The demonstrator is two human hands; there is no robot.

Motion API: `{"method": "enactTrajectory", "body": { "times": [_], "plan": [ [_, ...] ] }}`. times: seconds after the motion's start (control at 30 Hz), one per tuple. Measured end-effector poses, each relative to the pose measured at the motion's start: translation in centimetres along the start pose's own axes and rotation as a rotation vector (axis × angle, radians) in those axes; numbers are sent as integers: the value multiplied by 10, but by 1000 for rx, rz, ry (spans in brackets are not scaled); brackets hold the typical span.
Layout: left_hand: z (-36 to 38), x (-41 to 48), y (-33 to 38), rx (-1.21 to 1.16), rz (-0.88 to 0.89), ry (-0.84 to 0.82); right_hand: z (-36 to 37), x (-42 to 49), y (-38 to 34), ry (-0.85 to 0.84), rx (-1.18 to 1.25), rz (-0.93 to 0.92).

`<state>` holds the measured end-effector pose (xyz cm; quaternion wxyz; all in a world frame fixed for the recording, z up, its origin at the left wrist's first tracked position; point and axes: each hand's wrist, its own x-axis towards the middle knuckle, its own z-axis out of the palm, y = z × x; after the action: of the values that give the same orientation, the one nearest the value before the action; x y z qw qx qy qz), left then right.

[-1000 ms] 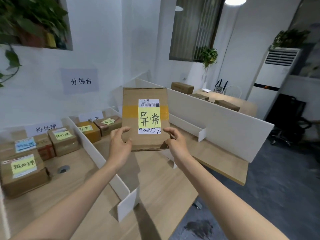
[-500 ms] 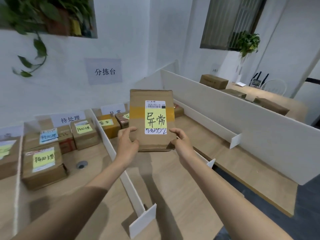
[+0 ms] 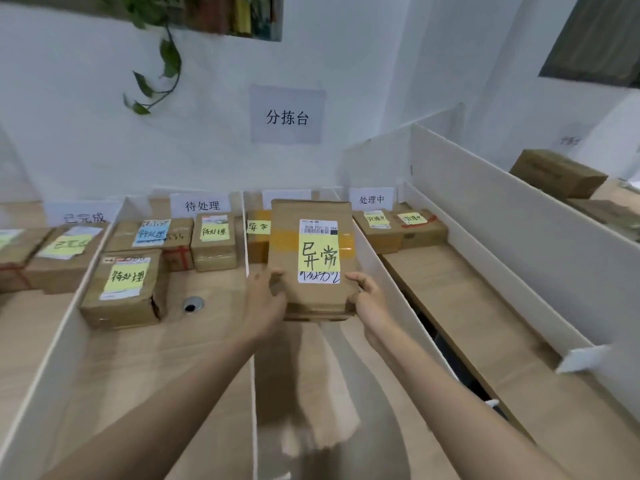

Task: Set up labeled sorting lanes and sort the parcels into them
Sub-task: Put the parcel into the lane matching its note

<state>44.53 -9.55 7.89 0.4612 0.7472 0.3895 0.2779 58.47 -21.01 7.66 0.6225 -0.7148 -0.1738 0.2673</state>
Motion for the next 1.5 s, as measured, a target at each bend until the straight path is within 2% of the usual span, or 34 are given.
{"method": "enactTrajectory", "body": {
  "times": [0.47, 0.63, 0.9, 1.0, 1.07, 1.13, 1.17, 1.27, 1.4, 1.5],
  "plan": [
    [53, 35, -47, 128, -359, 71, 19, 92, 71, -192, -59, 285],
    [52, 48, -74, 193, -332, 68, 29, 102, 86, -244, -66, 307],
    [54, 61, -76, 241, -279, 96, 35, 106, 87, -302, -88, 275],
    [53, 52, -82, 337, -212, 91, 32, 98, 86, -312, -137, 195],
    [53, 41, -82, 418, -43, 64, 28, 87, 86, -308, -263, 54],
    [55, 29, -85, 614, 138, -33, 21, 74, 90, -303, -431, -107],
    [57, 22, -85, 756, 151, -106, 18, 68, 94, -310, -546, -182],
    [64, 8, -87, 1074, -10, -256, 13, 57, 105, -362, -858, -332],
    [65, 14, -87, 1209, -16, -276, 16, 63, 104, -412, -1039, -423],
    [60, 28, -90, 1247, 5, -304, 23, 76, 98, -442, -1147, -402]
  ]
}}
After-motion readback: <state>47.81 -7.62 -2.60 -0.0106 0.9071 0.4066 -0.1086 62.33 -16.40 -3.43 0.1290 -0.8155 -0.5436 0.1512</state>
